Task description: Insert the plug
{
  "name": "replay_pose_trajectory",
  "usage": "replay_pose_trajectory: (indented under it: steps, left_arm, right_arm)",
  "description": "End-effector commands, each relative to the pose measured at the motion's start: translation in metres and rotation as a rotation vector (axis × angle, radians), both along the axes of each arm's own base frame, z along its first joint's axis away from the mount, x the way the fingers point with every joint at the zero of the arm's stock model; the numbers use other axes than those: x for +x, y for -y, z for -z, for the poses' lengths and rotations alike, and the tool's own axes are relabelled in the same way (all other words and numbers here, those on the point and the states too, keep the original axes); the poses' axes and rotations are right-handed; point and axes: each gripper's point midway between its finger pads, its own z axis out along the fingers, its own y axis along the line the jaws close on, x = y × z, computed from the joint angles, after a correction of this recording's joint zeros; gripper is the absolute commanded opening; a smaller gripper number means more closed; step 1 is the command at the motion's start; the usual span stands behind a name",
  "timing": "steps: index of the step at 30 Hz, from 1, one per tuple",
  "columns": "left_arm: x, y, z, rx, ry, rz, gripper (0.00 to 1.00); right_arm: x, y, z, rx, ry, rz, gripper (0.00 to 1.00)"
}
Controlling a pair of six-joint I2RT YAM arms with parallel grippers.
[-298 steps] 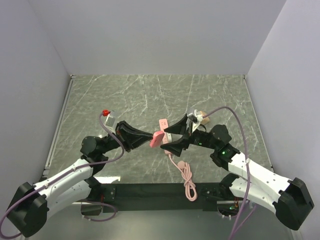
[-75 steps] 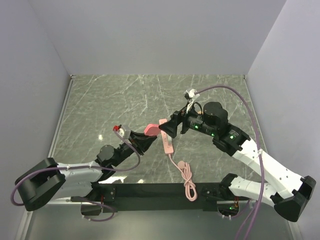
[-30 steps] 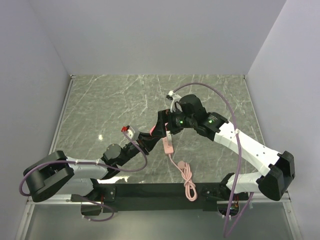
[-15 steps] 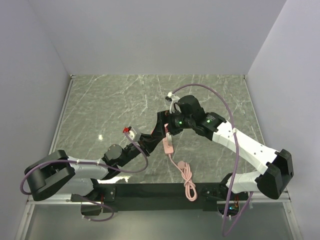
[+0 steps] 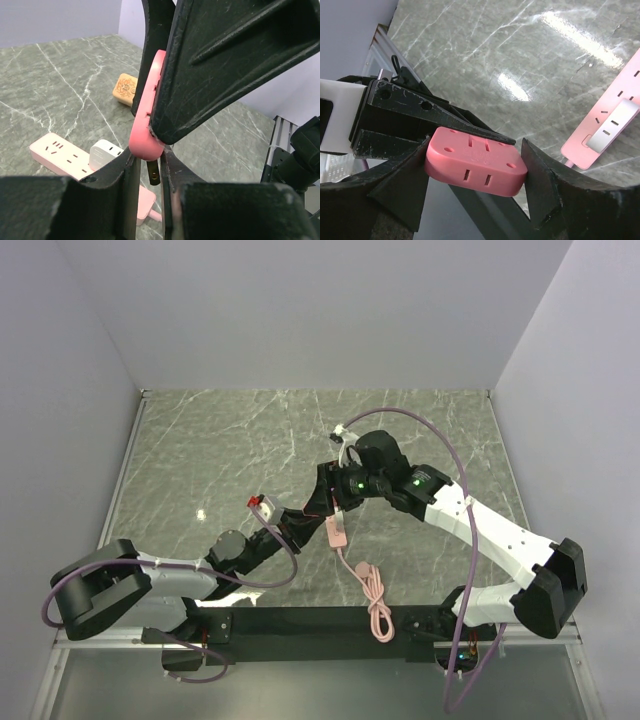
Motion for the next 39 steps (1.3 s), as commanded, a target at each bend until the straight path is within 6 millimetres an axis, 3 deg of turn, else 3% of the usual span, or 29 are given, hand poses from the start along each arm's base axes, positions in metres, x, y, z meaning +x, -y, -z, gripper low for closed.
replay_pose_trajectory:
  steps: [1, 4, 10, 11, 14, 22, 23, 25, 31, 39]
  left_arm:
    - [0.007, 0.0, -0.024, -0.059, 0.052, -0.044, 0.01]
    - [0.01, 0.001, -0.024, -0.051, 0.044, -0.053, 0.01]
    - [0.012, 0.007, -0.017, -0.025, 0.019, -0.046, 0.38]
    - [0.013, 0.007, -0.016, -0.019, 0.015, -0.046, 0.46]
    - [0.014, 0.007, -0.009, -0.003, -0.002, -0.054, 0.57]
    - [0.015, -0.007, 0.013, 0.046, -0.047, -0.103, 0.7]
    - [0.015, -0.011, 0.015, 0.05, -0.055, -0.109, 0.78]
    - [0.013, -0.013, 0.028, 0.091, -0.102, -0.111, 0.79]
    - [0.005, -0.038, 0.043, 0.071, -0.161, -0.123, 0.8]
    - [0.029, -0.085, 0.029, -0.012, -0.21, -0.256, 0.8]
  right_arm:
    - [0.0, -0.004, -0.015, 0.034, 0.026, -0.011, 0.35]
    - [0.002, -0.002, -0.012, 0.021, 0.028, 0.004, 0.22]
    - [0.018, 0.003, -0.014, -0.01, 0.093, 0.068, 0.0]
    - [0.021, 0.004, -0.013, -0.021, 0.1, 0.076, 0.0]
    - [0.032, 0.007, -0.01, -0.064, 0.124, 0.103, 0.0]
    - [0.07, 0.022, -0.014, -0.148, 0.204, 0.187, 0.0]
    - [0.076, 0.026, -0.015, -0.158, 0.216, 0.196, 0.0]
    - [0.085, 0.031, -0.015, -0.182, 0.224, 0.212, 0.0]
    - [0.106, 0.042, 0.006, -0.326, 0.215, 0.205, 0.0]
    - [0.111, 0.045, 0.045, -0.425, 0.18, 0.171, 0.0]
